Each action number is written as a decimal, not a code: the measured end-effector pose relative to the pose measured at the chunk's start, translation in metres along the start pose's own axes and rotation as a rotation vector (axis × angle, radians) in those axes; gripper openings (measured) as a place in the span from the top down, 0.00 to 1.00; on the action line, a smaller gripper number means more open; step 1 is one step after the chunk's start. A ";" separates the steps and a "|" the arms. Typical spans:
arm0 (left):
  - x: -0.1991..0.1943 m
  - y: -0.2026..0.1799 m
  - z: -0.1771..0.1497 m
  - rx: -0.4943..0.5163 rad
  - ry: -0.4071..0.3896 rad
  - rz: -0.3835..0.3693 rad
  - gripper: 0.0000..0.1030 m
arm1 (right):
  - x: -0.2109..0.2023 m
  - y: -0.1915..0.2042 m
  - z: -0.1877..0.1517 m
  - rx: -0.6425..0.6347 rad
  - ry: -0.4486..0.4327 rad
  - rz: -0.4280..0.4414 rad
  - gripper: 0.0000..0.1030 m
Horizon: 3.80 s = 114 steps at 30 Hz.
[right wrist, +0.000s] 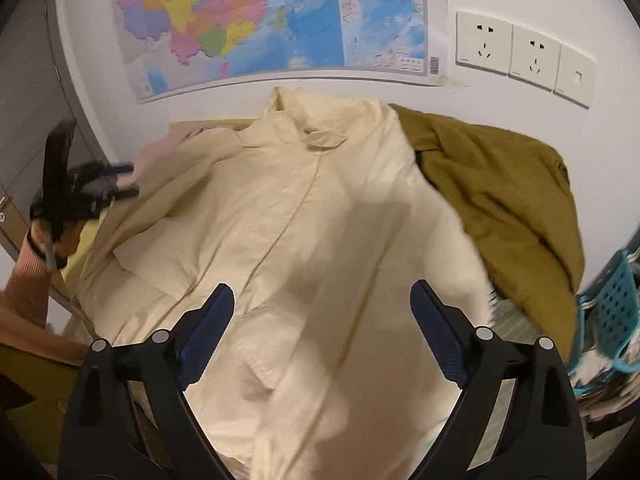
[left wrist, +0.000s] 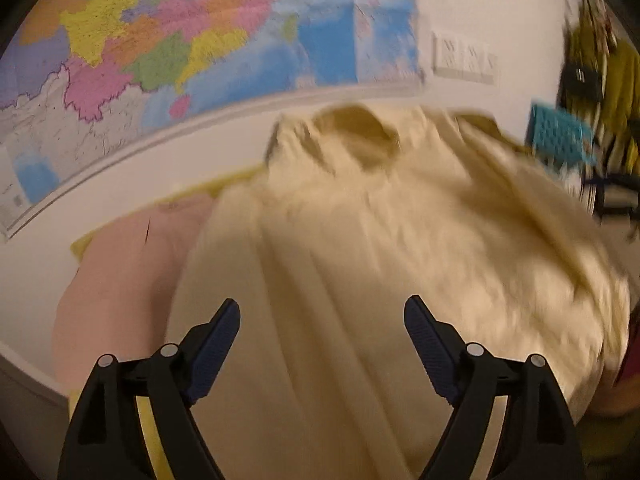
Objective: Fold large clothes
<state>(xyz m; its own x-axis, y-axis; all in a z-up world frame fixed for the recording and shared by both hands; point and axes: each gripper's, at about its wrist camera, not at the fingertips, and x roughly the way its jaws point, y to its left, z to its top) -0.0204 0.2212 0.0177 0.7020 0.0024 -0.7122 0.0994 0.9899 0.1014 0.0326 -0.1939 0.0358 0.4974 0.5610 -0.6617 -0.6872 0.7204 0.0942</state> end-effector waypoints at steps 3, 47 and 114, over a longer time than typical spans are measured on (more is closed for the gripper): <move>0.000 -0.022 -0.028 0.057 0.060 0.032 0.21 | 0.003 0.007 -0.009 0.011 -0.003 0.040 0.13; -0.031 0.135 0.023 -0.083 0.027 0.501 0.87 | 0.018 -0.009 -0.029 0.119 0.018 -0.003 0.11; 0.059 -0.036 0.130 0.118 0.116 -0.107 0.64 | 0.072 -0.108 0.087 0.215 -0.018 -0.105 0.19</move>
<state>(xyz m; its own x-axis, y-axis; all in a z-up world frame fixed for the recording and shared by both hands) 0.1090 0.1672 0.0623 0.5979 -0.0792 -0.7976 0.2562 0.9618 0.0966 0.1883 -0.1958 0.0431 0.5709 0.4838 -0.6633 -0.5036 0.8444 0.1825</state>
